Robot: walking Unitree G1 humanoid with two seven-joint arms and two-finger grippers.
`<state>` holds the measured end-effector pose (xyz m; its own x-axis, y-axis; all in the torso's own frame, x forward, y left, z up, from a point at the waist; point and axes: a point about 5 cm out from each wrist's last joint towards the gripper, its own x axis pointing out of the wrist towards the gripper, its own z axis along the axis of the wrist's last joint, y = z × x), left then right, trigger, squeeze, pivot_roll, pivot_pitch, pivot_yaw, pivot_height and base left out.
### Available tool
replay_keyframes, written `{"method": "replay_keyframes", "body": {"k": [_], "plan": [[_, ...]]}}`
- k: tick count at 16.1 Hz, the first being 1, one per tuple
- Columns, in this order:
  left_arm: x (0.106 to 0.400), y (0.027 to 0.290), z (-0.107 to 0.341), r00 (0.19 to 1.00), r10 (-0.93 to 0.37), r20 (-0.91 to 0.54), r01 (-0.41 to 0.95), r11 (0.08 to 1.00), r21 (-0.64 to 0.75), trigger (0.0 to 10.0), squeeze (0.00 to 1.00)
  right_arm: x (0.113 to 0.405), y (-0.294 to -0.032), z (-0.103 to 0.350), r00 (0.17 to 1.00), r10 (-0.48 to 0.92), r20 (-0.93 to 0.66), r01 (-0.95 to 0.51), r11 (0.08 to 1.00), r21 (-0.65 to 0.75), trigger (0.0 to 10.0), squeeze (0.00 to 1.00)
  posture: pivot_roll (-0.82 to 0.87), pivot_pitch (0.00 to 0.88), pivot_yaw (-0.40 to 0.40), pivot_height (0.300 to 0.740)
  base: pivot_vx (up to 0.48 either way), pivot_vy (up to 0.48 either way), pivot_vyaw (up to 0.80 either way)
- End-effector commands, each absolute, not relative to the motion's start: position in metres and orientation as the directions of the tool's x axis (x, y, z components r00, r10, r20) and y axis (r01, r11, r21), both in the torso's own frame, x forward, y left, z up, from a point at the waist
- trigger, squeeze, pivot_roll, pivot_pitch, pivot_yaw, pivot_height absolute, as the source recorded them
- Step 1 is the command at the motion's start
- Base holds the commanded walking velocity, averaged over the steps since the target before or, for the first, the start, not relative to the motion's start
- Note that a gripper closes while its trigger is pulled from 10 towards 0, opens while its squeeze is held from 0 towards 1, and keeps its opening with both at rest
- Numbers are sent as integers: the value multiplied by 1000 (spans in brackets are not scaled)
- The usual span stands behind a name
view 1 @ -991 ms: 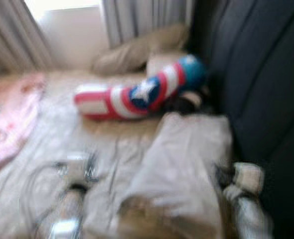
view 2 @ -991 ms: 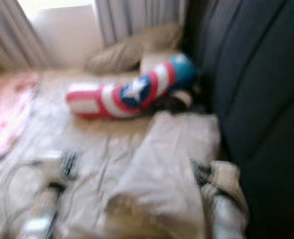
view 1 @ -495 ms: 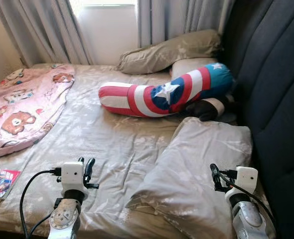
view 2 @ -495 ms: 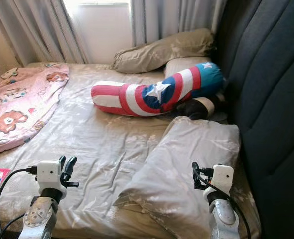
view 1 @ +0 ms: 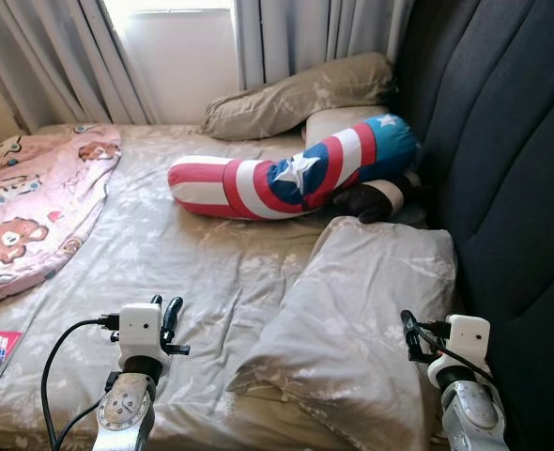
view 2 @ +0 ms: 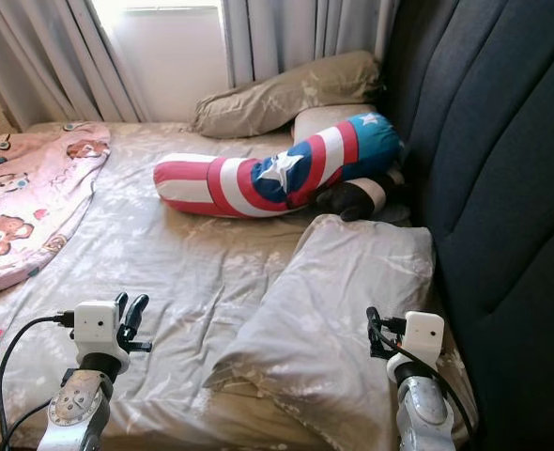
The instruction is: Clean up the room
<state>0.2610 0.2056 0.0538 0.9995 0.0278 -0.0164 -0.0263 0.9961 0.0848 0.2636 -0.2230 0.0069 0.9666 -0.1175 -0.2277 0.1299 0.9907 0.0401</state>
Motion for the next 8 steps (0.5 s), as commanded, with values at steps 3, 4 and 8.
{"method": "replay_keyframes", "body": {"k": [3, 4, 8], "plan": [[264, 207, 58, 999, 32, -5, -32, 996, 81, 10000, 0, 267, -220, 6, 961, -114, -252, 125, 992, 29, 10000, 0, -6, 0, 25, 688, 0, 0, 0], [264, 206, 58, 1000, 30, -6, -29, 996, 80, 10000, 0, 267, -220, 7, 965, -110, -240, 122, 992, 35, 10000, 0, -5, 0, 24, 679, 0, 0, 0], [263, 200, 55, 1000, 14, -17, -13, 998, 69, 10000, 0, 268, -220, 9, 968, -111, -224, 124, 991, 44, 10000, 0, -6, 0, 22, 675, 0, 0, 0]]}}
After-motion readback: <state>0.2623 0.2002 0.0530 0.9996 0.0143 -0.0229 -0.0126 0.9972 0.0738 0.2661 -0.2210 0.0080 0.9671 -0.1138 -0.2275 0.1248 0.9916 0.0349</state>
